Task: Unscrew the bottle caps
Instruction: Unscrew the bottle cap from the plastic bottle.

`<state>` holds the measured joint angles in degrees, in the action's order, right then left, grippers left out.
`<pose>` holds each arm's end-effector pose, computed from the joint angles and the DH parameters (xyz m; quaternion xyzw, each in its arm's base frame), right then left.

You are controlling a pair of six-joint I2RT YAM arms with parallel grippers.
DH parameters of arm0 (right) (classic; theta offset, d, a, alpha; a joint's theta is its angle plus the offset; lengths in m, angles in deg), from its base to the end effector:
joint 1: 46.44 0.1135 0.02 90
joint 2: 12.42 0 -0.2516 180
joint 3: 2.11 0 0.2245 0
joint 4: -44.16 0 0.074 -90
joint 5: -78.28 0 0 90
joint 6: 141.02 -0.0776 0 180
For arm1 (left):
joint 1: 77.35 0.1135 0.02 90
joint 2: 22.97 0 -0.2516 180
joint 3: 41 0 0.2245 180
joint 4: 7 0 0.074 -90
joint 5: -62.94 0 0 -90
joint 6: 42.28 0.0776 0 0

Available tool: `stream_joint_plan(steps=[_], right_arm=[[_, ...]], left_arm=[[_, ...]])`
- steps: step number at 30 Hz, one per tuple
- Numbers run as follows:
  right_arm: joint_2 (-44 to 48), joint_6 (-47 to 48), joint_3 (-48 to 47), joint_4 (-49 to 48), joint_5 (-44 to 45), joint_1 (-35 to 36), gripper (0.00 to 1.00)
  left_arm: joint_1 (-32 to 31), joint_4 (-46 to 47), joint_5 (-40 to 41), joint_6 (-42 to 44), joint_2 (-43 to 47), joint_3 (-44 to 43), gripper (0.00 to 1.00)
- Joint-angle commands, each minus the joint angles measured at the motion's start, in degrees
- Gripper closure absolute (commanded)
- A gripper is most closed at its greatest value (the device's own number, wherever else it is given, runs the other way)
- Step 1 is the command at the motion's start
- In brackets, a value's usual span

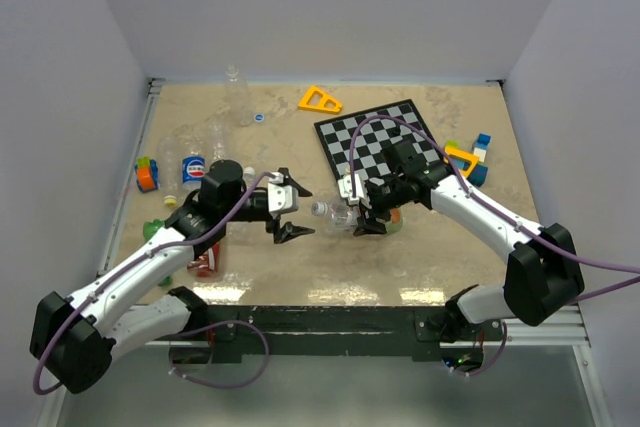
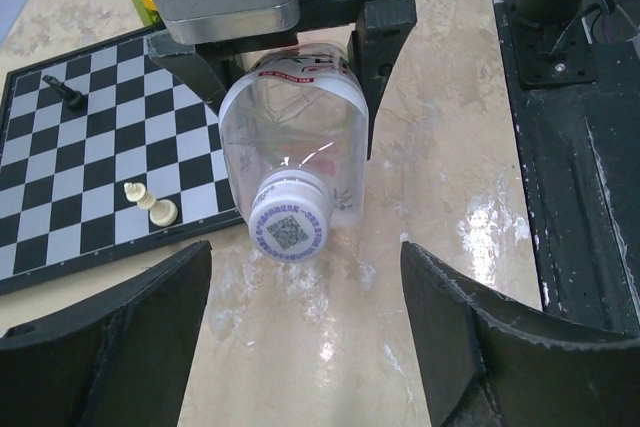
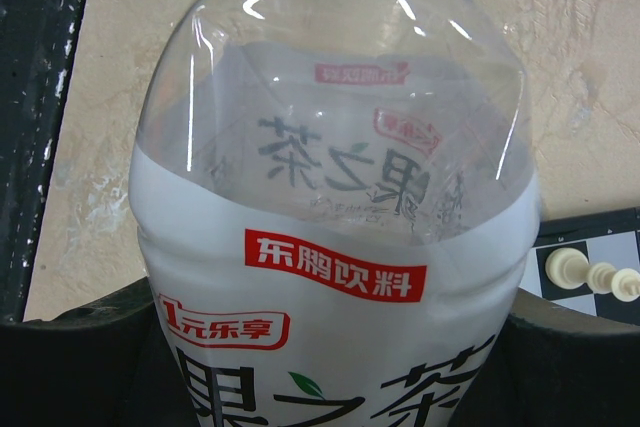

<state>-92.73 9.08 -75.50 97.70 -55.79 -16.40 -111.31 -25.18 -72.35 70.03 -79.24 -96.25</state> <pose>0.2019 0.1791 0.2216 -0.7021 0.5653 0.2891 0.3223 0.1568 -0.1721 0.2765 0.5514 0.5582 -0.3665 0.5000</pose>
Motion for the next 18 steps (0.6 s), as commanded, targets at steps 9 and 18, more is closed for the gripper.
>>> stream_joint_plan(steps=[9,18], right_arm=[[0.42,0.64,-0.30,-0.07,-0.93,0.19,0.92],[0.60,0.55,-0.30,0.01,-0.75,0.19,0.91]], left_arm=[[-0.94,7.69,-4.18,-0.24,-3.23,-3.23,0.37],[-1.11,8.65,-4.01,-2.00,-4.46,-3.06,0.70]])
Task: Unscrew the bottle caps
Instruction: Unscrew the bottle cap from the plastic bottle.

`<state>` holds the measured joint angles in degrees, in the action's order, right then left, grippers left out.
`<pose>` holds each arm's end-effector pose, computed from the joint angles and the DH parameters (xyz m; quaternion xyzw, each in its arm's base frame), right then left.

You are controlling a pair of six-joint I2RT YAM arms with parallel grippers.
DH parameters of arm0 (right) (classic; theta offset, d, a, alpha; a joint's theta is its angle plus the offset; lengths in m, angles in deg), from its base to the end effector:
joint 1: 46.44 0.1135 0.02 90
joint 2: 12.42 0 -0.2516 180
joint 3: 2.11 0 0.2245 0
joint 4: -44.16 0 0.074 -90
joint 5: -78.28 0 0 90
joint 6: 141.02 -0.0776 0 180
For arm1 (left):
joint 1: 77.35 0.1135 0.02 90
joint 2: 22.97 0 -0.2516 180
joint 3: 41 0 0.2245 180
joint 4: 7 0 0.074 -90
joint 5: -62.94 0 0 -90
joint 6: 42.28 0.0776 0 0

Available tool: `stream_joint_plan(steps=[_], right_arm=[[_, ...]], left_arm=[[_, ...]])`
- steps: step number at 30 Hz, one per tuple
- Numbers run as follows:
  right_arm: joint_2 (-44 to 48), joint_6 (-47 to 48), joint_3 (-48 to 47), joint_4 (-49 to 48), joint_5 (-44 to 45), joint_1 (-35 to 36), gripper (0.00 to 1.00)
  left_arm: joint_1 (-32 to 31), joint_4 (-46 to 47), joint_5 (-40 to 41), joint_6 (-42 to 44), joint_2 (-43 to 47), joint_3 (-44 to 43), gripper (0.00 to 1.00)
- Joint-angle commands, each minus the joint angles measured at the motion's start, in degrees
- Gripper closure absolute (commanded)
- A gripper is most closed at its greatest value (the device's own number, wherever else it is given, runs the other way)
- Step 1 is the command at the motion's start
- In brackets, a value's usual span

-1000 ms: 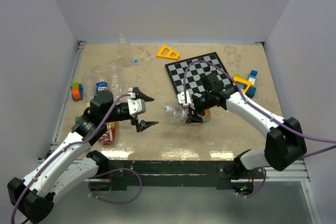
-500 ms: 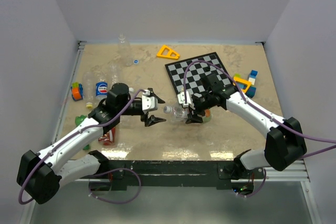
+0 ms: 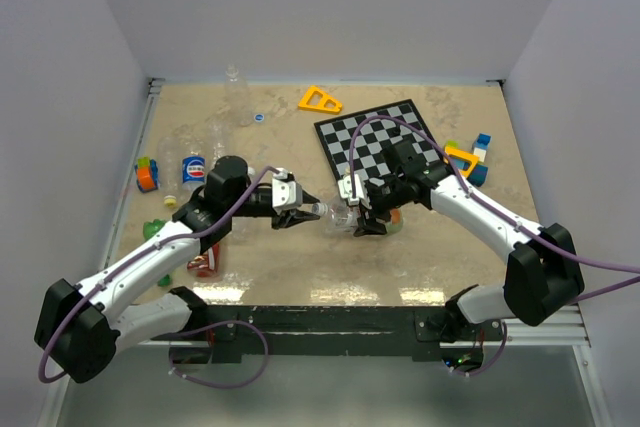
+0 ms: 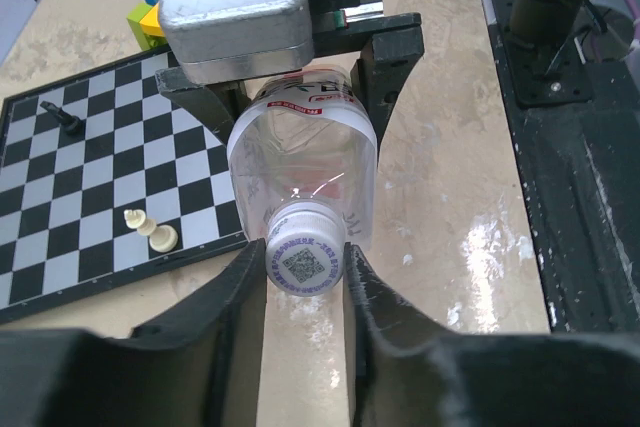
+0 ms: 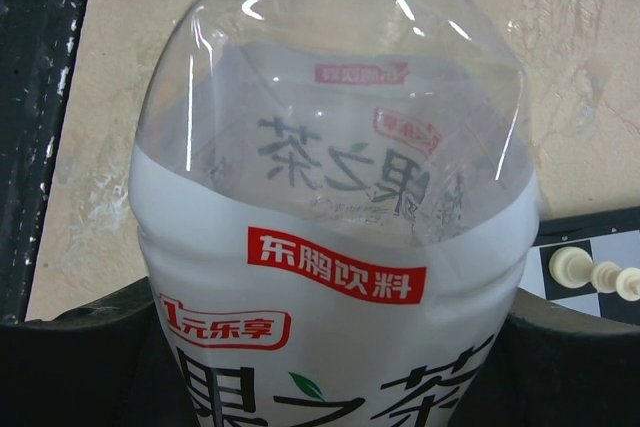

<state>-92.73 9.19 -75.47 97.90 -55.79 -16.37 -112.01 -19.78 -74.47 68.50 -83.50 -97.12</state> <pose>0.2014 0.1790 0.2212 -0.7026 0.5653 0.2895 0.3208 0.1657 -0.1840 0.2779 0.5540 0.5414 -0.3869 0.5003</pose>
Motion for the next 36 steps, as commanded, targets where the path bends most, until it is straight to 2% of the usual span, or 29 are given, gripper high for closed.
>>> stream_joint_plan(steps=[1,4,6,9,11,13,15,18,21,29,36], right_arm=[[0.60,0.44,-0.32,-0.27,-0.75,0.17,0.91],[0.60,0.53,-0.32,-0.27,-0.84,0.17,0.91],[0.68,0.44,-0.32,-0.27,-0.66,0.17,0.92],[0.86,0.35,-0.23,-0.27,-0.66,0.17,0.92],[0.95,0.44,-0.23,-0.36,-0.66,0.17,0.92],[0.69,0.44,-0.23,-0.36,-0.75,0.17,0.92],[0.51,0.53,-0.23,-0.27,-0.75,0.17,0.91],[0.42,0.53,-0.32,-0.18,-0.75,0.35,0.91],[0.51,0.53,-0.23,-0.27,-0.57,0.35,0.92],[0.42,0.00,-0.14,-0.62,-0.31,0.35,0.92],[0.51,0.09,-0.14,-0.62,-0.40,0.35,0.92]], left_arm=[[-0.41,3.34,-1.80,-0.82,-0.20,-2.27,0.78],[-0.50,3.52,-1.89,-3.18,-0.29,-2.44,1.00],[-0.50,4.39,-1.10,-7.39,-0.29,-2.27,1.00],[-0.50,5.89,1.88,-20.29,0.41,-2.01,1.00],[-0.50,6.16,6.26,-33.98,1.29,-1.83,1.00],[-0.50,1.70,10.74,-49.08,1.38,-3.32,1.00],[-0.50,-8.90,17.16,-60.36,-0.01,-5.95,1.00],[-0.41,-20.19,20.96,-69.53,-2.92,-10.43,1.00],[-0.50,-22.41,21.66,-74.72,-2.75,-11.24,1.00],[-0.33,-23.46,23.16,-81.76,-1.43,-12.03,1.00],[3.18,-23.55,24.22,-83.88,1.99,-9.74,1.00]])
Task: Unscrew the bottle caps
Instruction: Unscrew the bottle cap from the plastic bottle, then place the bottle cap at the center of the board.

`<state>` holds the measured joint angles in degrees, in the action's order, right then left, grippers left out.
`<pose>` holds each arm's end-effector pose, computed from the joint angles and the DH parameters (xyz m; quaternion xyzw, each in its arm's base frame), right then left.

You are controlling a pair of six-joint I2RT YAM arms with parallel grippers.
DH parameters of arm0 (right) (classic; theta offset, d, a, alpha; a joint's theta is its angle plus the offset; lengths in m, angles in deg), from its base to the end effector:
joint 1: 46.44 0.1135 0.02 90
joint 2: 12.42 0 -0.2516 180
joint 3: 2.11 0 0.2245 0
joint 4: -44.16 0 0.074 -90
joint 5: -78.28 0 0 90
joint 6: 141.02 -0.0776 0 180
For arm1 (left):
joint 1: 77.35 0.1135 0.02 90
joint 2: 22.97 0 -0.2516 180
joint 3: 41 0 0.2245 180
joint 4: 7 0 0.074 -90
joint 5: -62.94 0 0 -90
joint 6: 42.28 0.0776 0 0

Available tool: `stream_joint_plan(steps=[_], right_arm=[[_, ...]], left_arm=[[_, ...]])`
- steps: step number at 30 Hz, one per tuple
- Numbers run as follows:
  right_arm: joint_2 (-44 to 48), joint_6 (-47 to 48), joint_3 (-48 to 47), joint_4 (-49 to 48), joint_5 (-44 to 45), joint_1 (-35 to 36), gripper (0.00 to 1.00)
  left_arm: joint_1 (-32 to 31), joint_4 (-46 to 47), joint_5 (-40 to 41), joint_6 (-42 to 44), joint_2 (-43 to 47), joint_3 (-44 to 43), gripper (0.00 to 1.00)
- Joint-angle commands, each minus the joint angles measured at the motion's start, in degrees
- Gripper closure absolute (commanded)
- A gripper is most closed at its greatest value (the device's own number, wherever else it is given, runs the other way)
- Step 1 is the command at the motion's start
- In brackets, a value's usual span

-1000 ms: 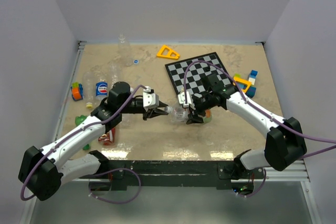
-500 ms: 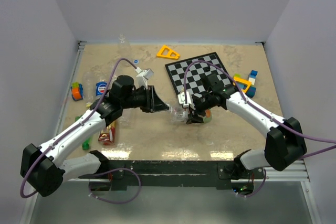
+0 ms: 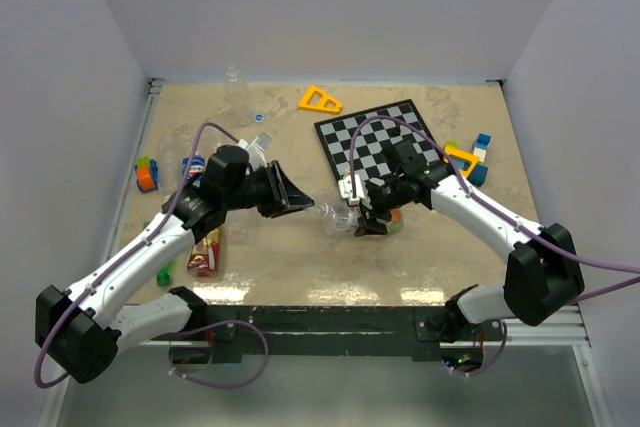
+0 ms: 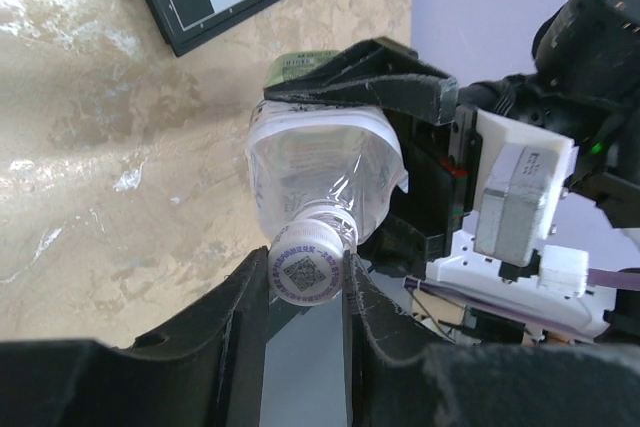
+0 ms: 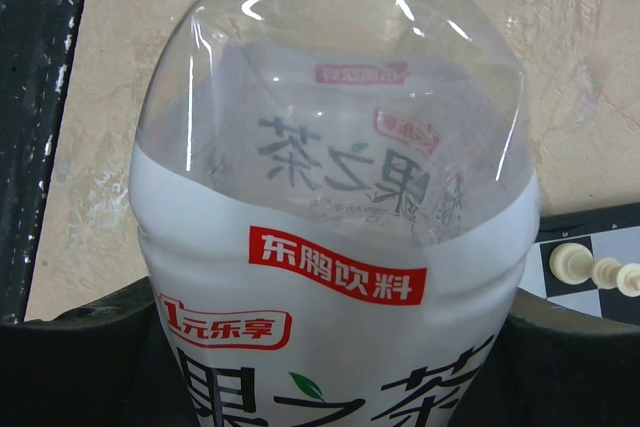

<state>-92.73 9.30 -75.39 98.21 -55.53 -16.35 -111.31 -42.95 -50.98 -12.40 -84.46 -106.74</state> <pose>0.2009 0.1785 0.2202 -0.7032 0.5669 0.2883 0.3179 0.1874 -0.1641 0.2751 -0.0950 0.8551 -0.4721 0.1923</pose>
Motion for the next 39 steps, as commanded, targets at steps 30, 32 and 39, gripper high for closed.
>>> stream_joint_plan(steps=[30,32,39], right_arm=[[3.32,-0.20,-0.49,-0.93,-0.75,0.32,0.92],[3.32,-0.11,-0.58,-0.84,-0.84,0.32,0.91],[3.58,-0.02,-0.58,-0.93,-0.49,0.32,0.91]], left_arm=[[9.34,4.45,40.27,48.87,-46.32,-32.89,1.00],[10.31,3.93,40.01,49.22,-50.72,-37.54,1.00],[11.45,-0.99,40.45,51.50,-63.74,-51.61,1.00]])
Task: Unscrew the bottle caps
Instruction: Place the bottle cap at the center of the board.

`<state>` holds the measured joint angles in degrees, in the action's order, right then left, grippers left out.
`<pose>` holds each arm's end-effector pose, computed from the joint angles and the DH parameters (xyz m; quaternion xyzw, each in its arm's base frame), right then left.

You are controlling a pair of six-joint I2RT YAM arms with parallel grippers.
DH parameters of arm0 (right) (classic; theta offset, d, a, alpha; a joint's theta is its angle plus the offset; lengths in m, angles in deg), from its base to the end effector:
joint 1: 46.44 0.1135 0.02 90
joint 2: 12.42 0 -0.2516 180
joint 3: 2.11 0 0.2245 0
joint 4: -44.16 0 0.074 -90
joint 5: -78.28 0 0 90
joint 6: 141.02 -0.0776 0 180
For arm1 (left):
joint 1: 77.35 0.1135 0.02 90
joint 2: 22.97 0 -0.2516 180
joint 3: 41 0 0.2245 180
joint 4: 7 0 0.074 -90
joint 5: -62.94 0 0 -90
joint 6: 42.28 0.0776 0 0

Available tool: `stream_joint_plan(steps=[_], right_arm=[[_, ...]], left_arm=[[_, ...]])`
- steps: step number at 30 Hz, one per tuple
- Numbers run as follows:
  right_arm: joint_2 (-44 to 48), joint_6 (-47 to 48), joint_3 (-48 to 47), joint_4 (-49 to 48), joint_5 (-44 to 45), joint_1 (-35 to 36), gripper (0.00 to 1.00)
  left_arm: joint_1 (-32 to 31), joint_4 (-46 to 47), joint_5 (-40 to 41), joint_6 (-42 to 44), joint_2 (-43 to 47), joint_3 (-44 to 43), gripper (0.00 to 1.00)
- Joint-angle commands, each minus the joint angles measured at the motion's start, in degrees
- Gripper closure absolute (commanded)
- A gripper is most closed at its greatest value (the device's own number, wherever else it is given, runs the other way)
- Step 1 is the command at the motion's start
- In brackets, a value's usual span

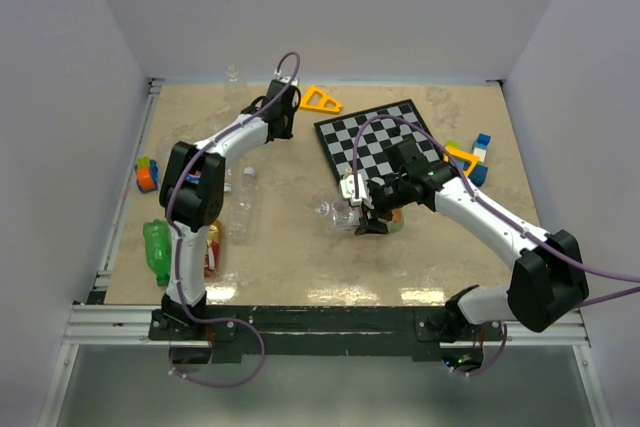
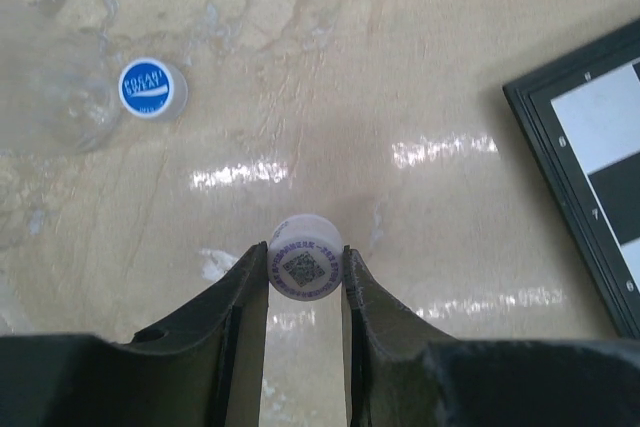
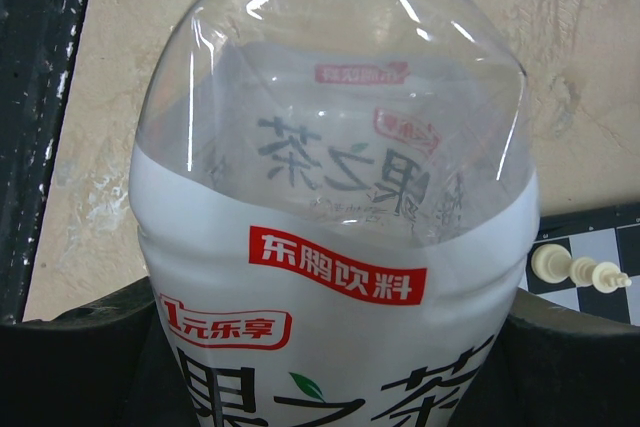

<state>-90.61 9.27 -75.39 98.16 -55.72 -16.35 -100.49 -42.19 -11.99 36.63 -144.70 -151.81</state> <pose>0.1973 0.1766 0.2294 -0.7045 0.5583 0.2837 0.3339 0.4456 -0.1685 0.1776 0.0478 0.9196 0.0072 0.3899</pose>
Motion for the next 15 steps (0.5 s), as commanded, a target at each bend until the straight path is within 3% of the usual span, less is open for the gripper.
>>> stream_joint_plan(steps=[1,8,11,15], right_arm=[[1.46,-0.09,-0.49,-0.88,-0.29,0.24,0.91],[1.29,-0.26,-0.40,-1.06,0.15,0.24,0.91],[1.29,-0.35,-0.40,-1.23,0.06,0.24,0.91],[1.03,-0.44,-0.40,-1.15,0.24,0.24,0.91]], left_arm=[[0.90,-2.11,0.76,2.48,-5.08,-8.12,1.00],[1.43,-5.71,-1.09,2.13,-12.21,-17.09,0.97],[1.60,-6.94,-1.36,1.95,-13.79,-20.00,0.72],[1.69,-9.14,-2.67,1.51,-13.89,-23.25,0.53]])
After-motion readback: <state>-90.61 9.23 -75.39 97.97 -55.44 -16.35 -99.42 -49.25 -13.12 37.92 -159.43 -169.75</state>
